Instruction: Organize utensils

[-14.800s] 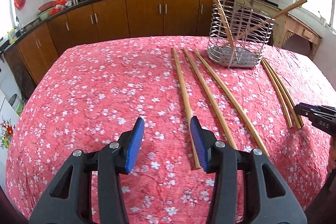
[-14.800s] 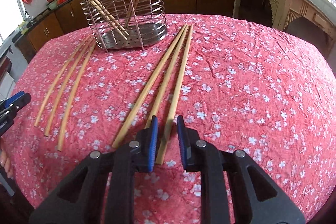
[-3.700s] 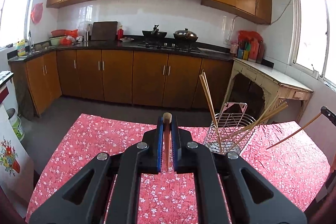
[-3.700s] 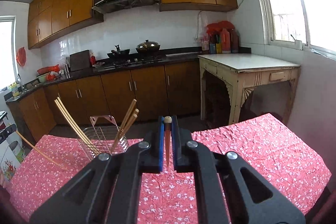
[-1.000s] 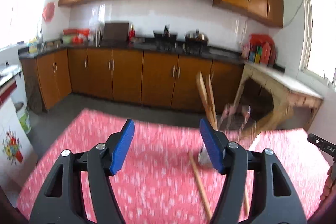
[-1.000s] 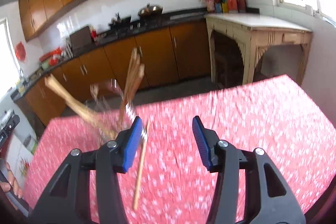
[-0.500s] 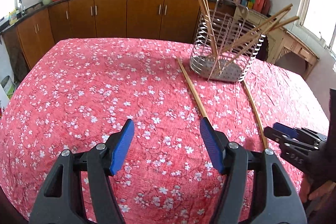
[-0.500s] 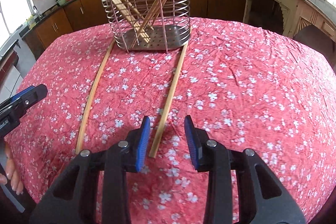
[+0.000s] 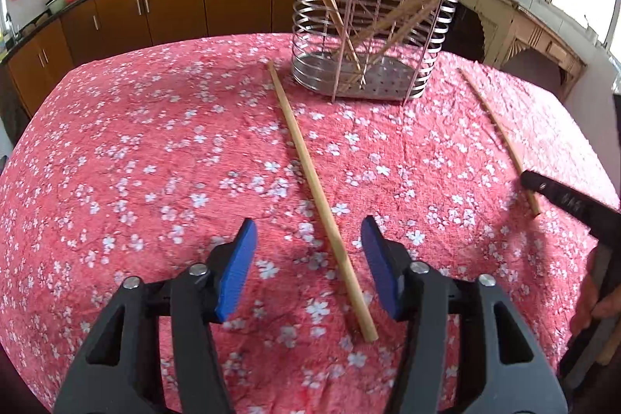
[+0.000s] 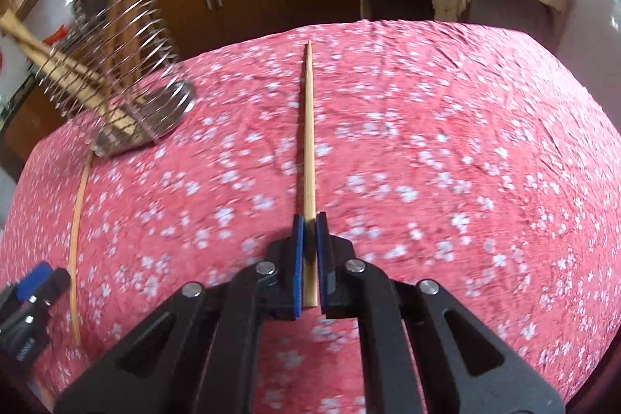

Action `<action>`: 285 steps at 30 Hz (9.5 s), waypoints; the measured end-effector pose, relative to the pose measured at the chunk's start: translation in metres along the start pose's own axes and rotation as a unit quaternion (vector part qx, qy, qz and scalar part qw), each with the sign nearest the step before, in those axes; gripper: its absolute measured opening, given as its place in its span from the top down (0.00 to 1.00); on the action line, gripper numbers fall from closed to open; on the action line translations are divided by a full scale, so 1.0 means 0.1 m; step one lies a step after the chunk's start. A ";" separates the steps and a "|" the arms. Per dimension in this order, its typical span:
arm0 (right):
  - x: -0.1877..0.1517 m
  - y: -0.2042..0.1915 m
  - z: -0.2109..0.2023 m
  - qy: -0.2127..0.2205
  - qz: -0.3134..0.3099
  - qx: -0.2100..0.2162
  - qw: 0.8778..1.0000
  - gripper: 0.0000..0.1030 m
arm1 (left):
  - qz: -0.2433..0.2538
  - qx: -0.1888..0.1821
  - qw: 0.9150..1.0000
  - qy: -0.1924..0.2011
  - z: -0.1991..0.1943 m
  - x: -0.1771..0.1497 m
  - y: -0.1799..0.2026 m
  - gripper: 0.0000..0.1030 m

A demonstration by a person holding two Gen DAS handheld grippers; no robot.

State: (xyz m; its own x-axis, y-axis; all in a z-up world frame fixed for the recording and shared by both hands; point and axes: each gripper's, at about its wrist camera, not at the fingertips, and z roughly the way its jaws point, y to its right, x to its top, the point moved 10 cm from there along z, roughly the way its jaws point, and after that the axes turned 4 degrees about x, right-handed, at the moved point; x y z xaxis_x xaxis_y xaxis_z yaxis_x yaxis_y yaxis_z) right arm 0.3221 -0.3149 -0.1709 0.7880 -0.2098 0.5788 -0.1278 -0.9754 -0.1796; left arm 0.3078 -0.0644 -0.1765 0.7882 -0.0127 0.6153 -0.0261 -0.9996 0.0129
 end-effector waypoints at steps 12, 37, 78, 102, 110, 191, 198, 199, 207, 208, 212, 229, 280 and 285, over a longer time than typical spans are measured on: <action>0.09 -0.10 0.09 0.001 -0.040 0.021 0.999 0.93 | -0.014 0.061 0.998 -0.002 0.24 0.31 -0.52 0.93; -0.08 -0.23 -0.04 0.021 -0.082 0.027 0.996 0.83 | -0.010 -0.025 1.000 0.014 -0.09 0.00 -0.96 0.57; -0.18 -0.16 -0.51 0.049 -0.095 0.029 0.994 0.93 | 0.064 0.012 0.997 0.030 -0.32 -0.14 -0.77 0.93; 0.49 -0.23 -1.57 0.196 -0.103 0.030 0.975 0.93 | 0.033 -0.003 0.990 0.139 -1.15 0.34 -0.99 0.92; 0.22 -0.14 -1.34 0.163 -0.087 0.042 0.982 0.93 | 0.042 0.000 0.998 0.049 -0.58 -0.31 -0.99 0.63; -0.28 0.70 -0.43 0.025 -0.049 -0.020 0.998 0.91 | 0.066 0.002 0.998 0.022 -0.24 -0.33 -0.76 0.70; -0.29 0.71 -0.44 0.024 -0.045 -0.019 0.999 0.91 | 0.054 0.012 0.998 0.012 -0.18 -0.25 -0.78 0.92; -0.30 0.72 -0.44 0.024 -0.045 -0.018 0.999 0.92 | 0.055 0.016 0.998 0.012 -0.18 -0.24 -0.80 0.93; -0.25 0.68 -0.64 0.045 -0.046 -0.012 0.998 0.93 | 0.050 0.012 0.998 0.021 -0.27 -0.23 -0.84 0.93; -0.22 0.67 -0.68 0.050 -0.048 -0.013 0.997 0.93 | 0.049 0.011 0.998 0.029 -0.33 -0.21 -0.87 0.93; -0.10 0.60 -0.96 0.088 -0.062 -0.014 0.994 0.93 | 0.043 0.010 0.996 0.071 -0.64 -0.08 -0.96 0.93; 0.00 0.32 -0.97 0.092 -0.105 -0.012 0.990 0.93 | 0.001 -0.004 0.986 0.167 -1.25 0.45 -1.06 0.93; 0.67 -0.13 -2.14 0.259 -0.110 0.040 0.959 0.93 | -0.033 -0.011 0.975 0.219 -1.58 0.79 -1.08 0.93; 0.93 -0.24 -2.26 0.284 -0.107 0.042 0.952 0.93 | -0.037 -0.013 0.973 0.227 -1.60 0.97 -1.06 0.93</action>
State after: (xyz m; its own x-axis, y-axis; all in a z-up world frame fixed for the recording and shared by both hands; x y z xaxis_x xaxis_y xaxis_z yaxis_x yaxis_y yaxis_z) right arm 0.2622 -0.3265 0.0670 0.3353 -0.0325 0.9415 0.0671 -0.9960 -0.0583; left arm 0.2886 0.0449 0.0083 0.4359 0.0774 0.8967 -0.0007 -0.9963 0.0863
